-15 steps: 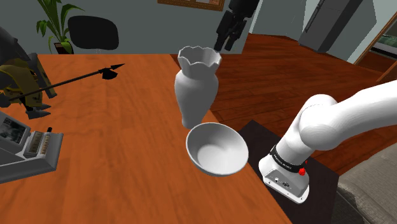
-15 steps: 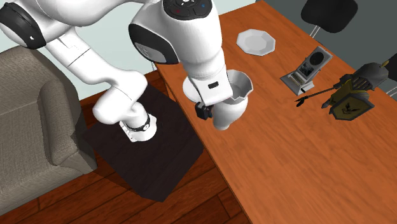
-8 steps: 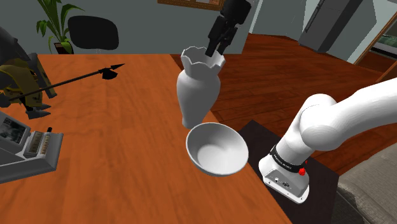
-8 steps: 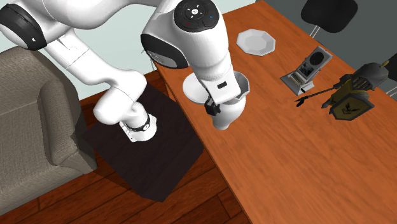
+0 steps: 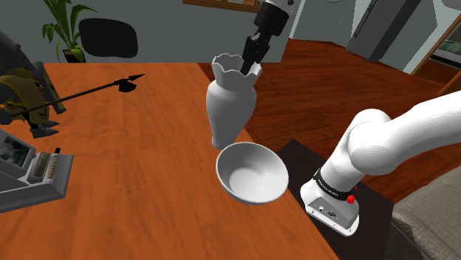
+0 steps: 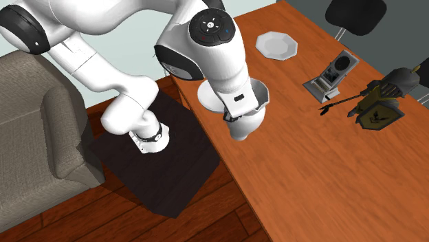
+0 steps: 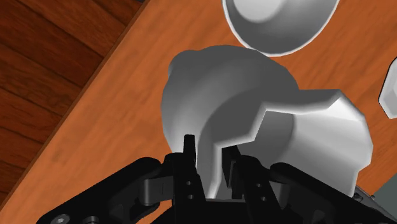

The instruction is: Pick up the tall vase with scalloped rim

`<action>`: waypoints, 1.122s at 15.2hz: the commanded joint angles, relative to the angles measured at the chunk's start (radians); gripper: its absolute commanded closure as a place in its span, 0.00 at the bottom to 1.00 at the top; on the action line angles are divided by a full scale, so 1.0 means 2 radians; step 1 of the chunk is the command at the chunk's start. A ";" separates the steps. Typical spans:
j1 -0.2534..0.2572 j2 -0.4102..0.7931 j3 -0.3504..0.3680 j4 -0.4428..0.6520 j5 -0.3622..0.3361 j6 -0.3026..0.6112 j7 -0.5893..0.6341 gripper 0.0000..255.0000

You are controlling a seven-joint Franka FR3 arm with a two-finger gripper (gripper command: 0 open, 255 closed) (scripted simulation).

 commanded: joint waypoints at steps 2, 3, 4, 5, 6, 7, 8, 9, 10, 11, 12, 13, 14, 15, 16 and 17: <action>0.000 0.000 0.000 0.000 0.000 0.000 0.000 1.00; 0.000 0.000 0.000 0.000 0.000 0.000 0.000 1.00; 0.000 0.000 0.000 0.000 0.000 0.000 0.000 1.00; 0.000 0.000 0.000 0.000 0.000 0.000 0.000 1.00; 0.000 0.000 0.000 -0.001 0.000 0.001 0.000 1.00; 0.000 0.000 0.000 0.006 -0.001 -0.006 0.002 1.00; 0.000 0.001 -0.001 0.013 -0.001 -0.012 0.003 1.00; 0.000 0.002 -0.001 0.021 -0.002 -0.018 0.005 1.00; 0.000 0.003 -0.002 0.028 -0.003 -0.024 0.007 1.00; -0.001 0.004 -0.002 0.035 -0.004 -0.030 0.008 1.00; -0.001 0.006 -0.003 0.043 -0.005 -0.037 0.010 1.00; -0.001 0.007 -0.003 0.050 -0.005 -0.043 0.011 1.00; -0.001 0.008 -0.003 0.058 -0.006 -0.049 0.013 1.00; -0.001 0.010 -0.004 0.066 -0.007 -0.055 0.014 1.00; -0.001 0.011 -0.004 0.074 -0.007 -0.061 0.016 1.00; -0.001 0.013 -0.005 0.082 -0.008 -0.067 0.017 1.00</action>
